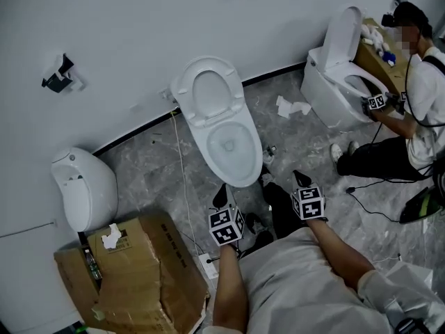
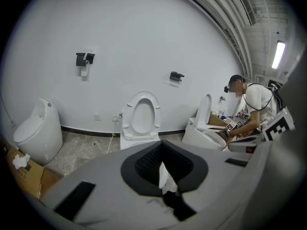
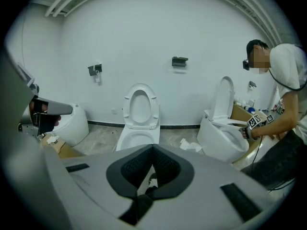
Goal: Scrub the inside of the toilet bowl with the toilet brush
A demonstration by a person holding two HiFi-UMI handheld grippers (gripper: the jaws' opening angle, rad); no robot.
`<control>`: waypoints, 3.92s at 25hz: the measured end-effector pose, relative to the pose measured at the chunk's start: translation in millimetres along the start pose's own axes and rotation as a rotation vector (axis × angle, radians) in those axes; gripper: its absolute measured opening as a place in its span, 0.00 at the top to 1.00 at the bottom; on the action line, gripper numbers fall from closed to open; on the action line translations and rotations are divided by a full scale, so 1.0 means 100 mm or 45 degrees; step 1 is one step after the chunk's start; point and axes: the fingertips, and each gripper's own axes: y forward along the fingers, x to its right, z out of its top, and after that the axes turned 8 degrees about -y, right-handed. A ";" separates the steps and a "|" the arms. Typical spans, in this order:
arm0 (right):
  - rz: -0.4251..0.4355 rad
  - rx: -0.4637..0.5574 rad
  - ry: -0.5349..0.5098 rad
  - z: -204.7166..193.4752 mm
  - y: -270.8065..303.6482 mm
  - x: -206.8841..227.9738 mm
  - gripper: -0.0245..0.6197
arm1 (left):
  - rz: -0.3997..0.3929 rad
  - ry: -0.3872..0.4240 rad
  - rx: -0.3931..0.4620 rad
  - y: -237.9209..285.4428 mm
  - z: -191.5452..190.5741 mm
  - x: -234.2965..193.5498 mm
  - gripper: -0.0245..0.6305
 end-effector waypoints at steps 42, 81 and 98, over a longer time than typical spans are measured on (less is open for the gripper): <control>0.212 -0.488 -0.014 -0.77 3.30 0.32 0.90 | 0.267 -0.139 -0.360 2.82 -0.78 -1.11 0.92; 0.169 -0.861 -0.043 -2.21 4.73 0.47 0.65 | 0.085 -0.167 -0.411 3.82 -1.48 -0.88 0.92; 0.117 -1.022 -0.171 -2.61 4.82 0.50 0.67 | 0.073 -0.175 -0.376 3.78 -1.39 -0.90 0.92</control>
